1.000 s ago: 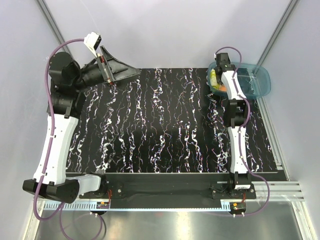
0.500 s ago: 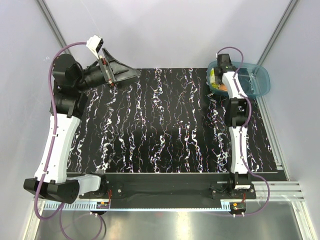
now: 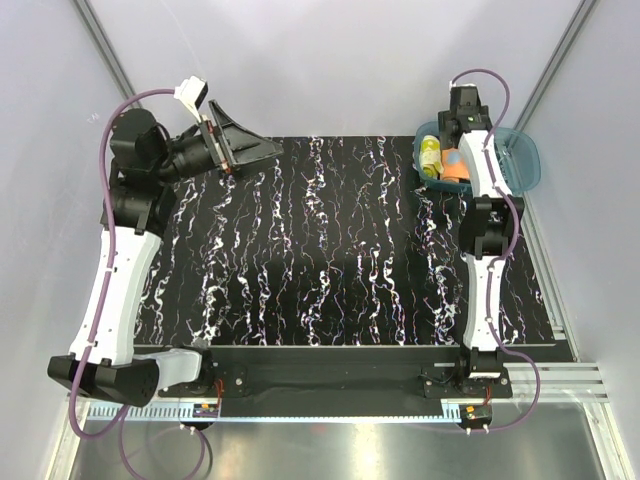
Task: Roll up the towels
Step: Place the rolled towel into the container
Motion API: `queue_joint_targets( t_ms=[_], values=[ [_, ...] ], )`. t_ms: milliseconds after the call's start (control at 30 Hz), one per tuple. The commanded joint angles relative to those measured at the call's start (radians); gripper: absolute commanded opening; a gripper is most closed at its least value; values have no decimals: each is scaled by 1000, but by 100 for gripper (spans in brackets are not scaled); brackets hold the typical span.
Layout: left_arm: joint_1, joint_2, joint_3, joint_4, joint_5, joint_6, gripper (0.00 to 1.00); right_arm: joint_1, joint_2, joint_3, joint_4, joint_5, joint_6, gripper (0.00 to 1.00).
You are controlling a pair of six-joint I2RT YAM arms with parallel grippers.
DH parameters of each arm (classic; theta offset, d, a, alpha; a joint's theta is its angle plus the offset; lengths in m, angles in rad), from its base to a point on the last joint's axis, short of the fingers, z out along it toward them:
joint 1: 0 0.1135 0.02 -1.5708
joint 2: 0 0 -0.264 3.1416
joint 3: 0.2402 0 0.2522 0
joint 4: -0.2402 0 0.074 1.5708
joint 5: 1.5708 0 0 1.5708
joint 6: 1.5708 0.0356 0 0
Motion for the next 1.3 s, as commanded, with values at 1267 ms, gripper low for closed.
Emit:
queue_joint_targets(
  t_ms=[1267],
  values=[
    [27,-682,-893,-7,-1028,783,99,77,-1383,-1266,209,-801,531,100]
  ],
)
